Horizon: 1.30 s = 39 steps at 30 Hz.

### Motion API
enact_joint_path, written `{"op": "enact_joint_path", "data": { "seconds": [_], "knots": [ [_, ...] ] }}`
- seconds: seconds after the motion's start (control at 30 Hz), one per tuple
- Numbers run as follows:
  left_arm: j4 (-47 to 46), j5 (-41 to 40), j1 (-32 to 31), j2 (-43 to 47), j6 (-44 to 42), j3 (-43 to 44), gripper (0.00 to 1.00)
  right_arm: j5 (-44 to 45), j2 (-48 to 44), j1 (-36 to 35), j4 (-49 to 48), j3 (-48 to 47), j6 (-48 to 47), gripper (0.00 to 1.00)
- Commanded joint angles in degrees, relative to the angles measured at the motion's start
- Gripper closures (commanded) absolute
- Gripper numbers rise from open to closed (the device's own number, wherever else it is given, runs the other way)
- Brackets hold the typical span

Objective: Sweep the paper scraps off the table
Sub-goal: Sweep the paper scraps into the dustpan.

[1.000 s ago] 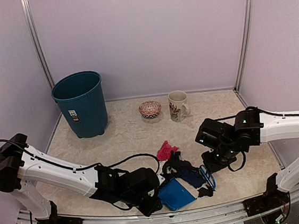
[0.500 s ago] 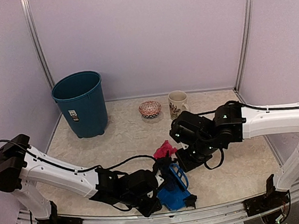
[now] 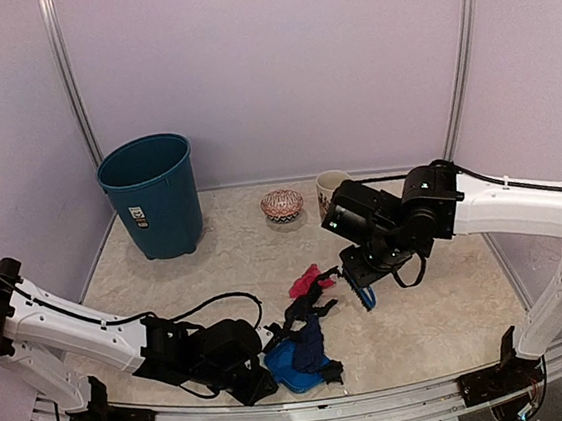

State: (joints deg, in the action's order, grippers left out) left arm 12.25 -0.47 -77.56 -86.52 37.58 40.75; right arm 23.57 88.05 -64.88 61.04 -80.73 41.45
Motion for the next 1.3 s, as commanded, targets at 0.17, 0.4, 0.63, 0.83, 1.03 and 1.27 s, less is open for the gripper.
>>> {"op": "enact_joint_path", "data": {
  "seconds": [0.17,0.4,0.63,0.83,1.03,1.27],
  "knots": [
    [8.5,-1.0,0.5,5.9,7.6,-3.4,1.0,2.4,2.8,8.7,-16.2,0.2,-23.3,1.0],
    [10.7,-0.8,2.6,6.9,9.3,-4.2,1.0,-1.1,8.5,12.8,-24.7,0.2,-33.3,1.0],
    [11.6,-0.6,6.0,5.6,7.3,-4.1,1.0,-6.6,13.7,12.9,-25.0,-1.5,-36.9,1.0],
    [10.4,-1.2,9.0,3.0,3.7,-2.6,1.0,-14.1,13.7,11.5,-24.3,0.5,-37.5,1.0],
    [8.7,-1.0,10.0,-1.1,1.5,-0.6,1.0,-15.5,12.8,8.7,-23.3,2.3,-36.3,1.0],
    [6.3,-0.6,10.8,-4.4,-0.1,1.3,1.0,-16.9,11.0,4.9,-23.9,3.1,-33.5,1.0]
  ]
}}
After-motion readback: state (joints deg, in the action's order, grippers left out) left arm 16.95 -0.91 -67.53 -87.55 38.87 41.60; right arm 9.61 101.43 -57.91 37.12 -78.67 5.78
